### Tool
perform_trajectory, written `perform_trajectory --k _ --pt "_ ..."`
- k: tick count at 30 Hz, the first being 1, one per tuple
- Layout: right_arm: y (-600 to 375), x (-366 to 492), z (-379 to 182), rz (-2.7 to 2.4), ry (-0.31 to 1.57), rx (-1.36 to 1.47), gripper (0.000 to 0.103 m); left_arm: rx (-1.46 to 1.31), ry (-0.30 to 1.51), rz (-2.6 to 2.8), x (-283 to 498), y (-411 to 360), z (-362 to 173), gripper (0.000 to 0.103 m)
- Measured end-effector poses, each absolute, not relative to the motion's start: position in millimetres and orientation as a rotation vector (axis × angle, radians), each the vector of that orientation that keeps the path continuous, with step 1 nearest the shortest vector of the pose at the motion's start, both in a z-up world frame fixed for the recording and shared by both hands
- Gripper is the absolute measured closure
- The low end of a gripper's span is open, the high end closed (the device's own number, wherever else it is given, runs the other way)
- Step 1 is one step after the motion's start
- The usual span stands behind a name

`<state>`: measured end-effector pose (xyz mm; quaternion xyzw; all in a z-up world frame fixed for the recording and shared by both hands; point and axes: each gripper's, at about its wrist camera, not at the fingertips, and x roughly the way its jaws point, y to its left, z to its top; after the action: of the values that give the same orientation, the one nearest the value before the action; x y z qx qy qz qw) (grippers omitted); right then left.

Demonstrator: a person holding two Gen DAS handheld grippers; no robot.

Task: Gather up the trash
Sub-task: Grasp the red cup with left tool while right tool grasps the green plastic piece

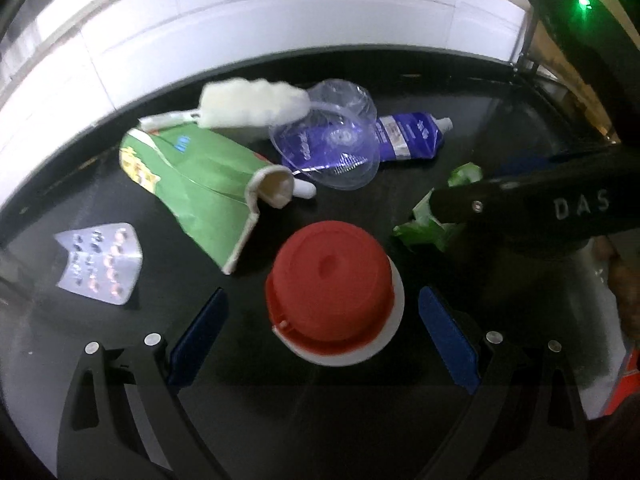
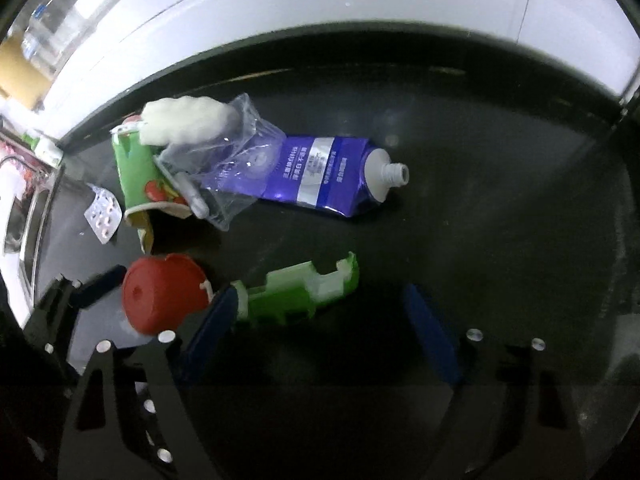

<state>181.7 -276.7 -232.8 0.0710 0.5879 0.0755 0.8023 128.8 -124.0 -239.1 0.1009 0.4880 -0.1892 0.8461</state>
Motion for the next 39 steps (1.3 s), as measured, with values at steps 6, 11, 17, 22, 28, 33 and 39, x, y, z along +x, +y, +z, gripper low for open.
perform_trajectory --k 6,11,17,22,28,33,39 --pt "-275 191 -236 0.181 1.264 0.137 0.05 0.205 1.032 -0.413 137 -128 -252 0.025" --pt "-275 190 -227 0.201 1.24 0.131 0.051 0.2 1.024 -0.441 134 -130 -247 0.034" --pt "-270 185 -210 0.195 1.203 0.121 0.051 0.189 1.015 -0.426 124 -119 -234 0.037" --pt "-264 180 -200 0.2 1.172 0.101 0.051 0.208 0.991 -0.402 114 -114 -219 0.037" --pt "-260 169 -185 0.209 1.135 0.083 0.051 0.207 0.965 -0.365 102 -105 -199 0.037" --pt "-261 150 -170 0.226 1.105 0.066 0.051 0.207 0.949 -0.331 83 -94 -185 0.037" --pt "-256 124 -163 0.239 1.094 0.046 0.051 0.189 0.943 -0.311 61 -87 -180 0.037"
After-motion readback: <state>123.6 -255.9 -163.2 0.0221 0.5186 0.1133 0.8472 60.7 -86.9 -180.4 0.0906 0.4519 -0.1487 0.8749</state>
